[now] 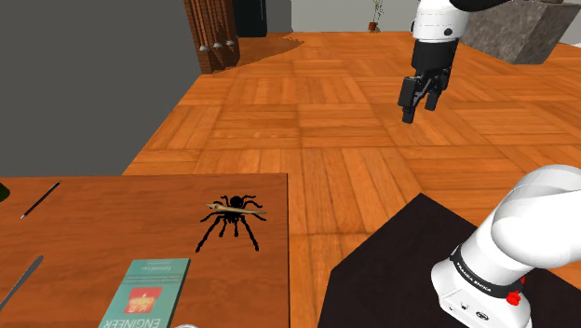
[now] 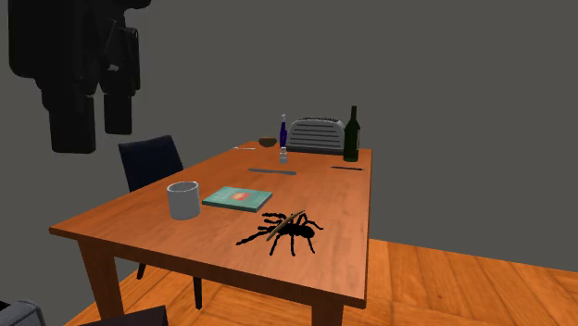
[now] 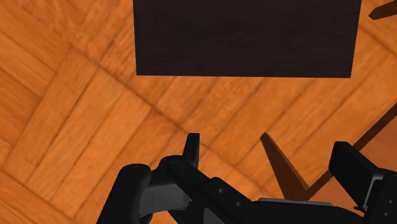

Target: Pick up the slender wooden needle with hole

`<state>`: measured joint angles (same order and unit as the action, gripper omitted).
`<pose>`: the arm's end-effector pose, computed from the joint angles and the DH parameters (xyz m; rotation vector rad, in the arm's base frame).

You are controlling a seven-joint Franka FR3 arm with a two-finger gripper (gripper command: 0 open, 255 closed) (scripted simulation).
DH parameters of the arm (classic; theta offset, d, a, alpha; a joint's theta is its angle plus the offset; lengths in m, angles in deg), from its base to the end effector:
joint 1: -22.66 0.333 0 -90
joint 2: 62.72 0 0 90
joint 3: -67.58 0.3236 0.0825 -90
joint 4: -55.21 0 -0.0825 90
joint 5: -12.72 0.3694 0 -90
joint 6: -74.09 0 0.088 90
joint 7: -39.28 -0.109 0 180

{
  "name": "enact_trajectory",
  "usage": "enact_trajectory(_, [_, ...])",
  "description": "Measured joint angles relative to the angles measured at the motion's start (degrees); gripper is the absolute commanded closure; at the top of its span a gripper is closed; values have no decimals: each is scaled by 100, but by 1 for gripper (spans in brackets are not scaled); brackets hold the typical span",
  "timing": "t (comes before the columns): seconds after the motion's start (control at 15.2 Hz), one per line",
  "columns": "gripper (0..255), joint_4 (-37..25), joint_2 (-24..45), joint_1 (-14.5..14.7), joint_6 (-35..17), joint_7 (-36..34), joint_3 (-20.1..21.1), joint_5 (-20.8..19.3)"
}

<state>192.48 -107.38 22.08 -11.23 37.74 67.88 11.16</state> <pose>0.2774 -0.0041 0.5675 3.1027 -0.0528 -0.1972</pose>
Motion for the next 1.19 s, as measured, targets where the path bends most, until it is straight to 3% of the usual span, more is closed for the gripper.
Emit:
enact_trajectory(0.26, [0,55,317,103,-383,29,77,76])
enact_trajectory(1.19, [0,-376,2663,709,-2444,249,644,398])
